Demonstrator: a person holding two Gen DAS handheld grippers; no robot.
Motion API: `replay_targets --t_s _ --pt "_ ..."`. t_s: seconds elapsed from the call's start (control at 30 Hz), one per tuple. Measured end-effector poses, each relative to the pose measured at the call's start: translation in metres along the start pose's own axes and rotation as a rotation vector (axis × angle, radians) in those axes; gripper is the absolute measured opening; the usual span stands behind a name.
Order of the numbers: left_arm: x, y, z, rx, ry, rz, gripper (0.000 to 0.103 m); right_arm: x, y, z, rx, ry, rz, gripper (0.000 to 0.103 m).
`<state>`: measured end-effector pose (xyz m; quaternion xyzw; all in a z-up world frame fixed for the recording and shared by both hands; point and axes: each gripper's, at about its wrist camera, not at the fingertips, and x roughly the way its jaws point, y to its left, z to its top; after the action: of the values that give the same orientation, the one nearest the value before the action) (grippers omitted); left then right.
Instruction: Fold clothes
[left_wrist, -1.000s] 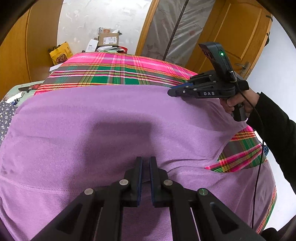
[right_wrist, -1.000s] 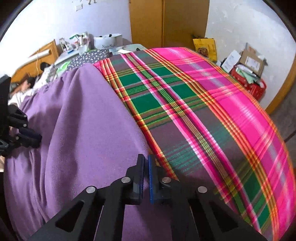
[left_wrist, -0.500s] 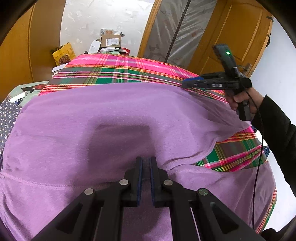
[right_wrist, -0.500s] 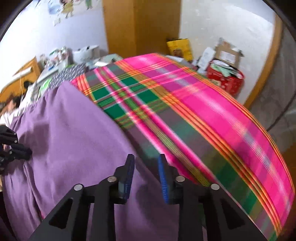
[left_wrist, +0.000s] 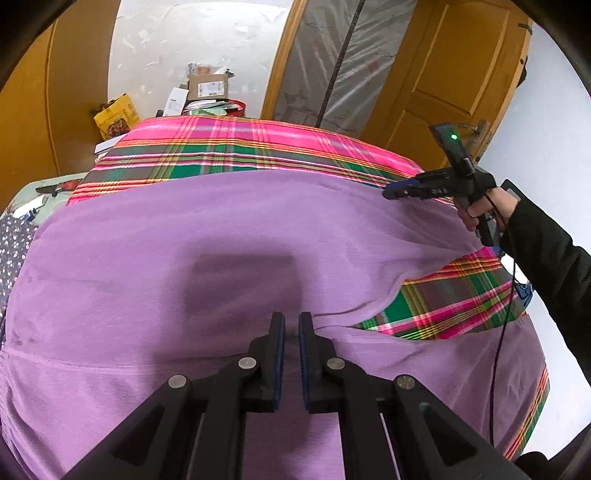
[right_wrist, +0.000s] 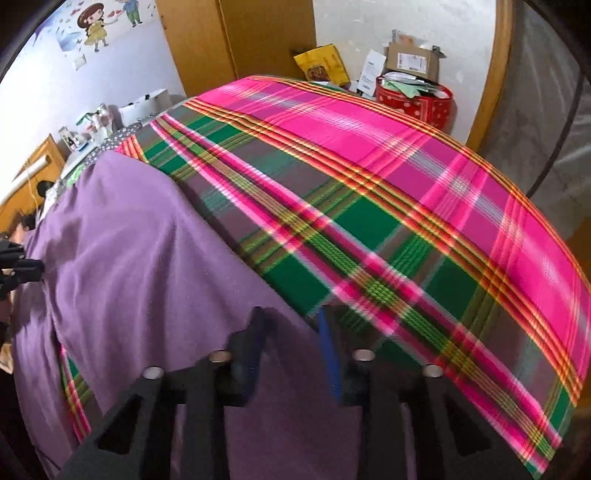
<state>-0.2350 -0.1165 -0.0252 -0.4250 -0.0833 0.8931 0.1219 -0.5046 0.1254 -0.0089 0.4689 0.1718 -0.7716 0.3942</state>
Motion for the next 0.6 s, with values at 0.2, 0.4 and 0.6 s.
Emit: replay_targets --t_s 0.2,0.4,0.6 --pt "0.006 -0.018 0.002 0.039 0.009 -0.018 0.007 0.0 0.004 0.006 -0.03 -0.037 -0.127 0.002" --pt "0.017 -0.043 0.008 0.084 0.014 -0.043 0.007 -0.02 -0.025 -0.003 0.063 -0.072 -0.11 0.025" --pt "0.055 -0.082 0.019 0.2 0.058 -0.073 0.019 -0.035 -0.041 -0.039 0.06 -0.005 -0.119 0.037"
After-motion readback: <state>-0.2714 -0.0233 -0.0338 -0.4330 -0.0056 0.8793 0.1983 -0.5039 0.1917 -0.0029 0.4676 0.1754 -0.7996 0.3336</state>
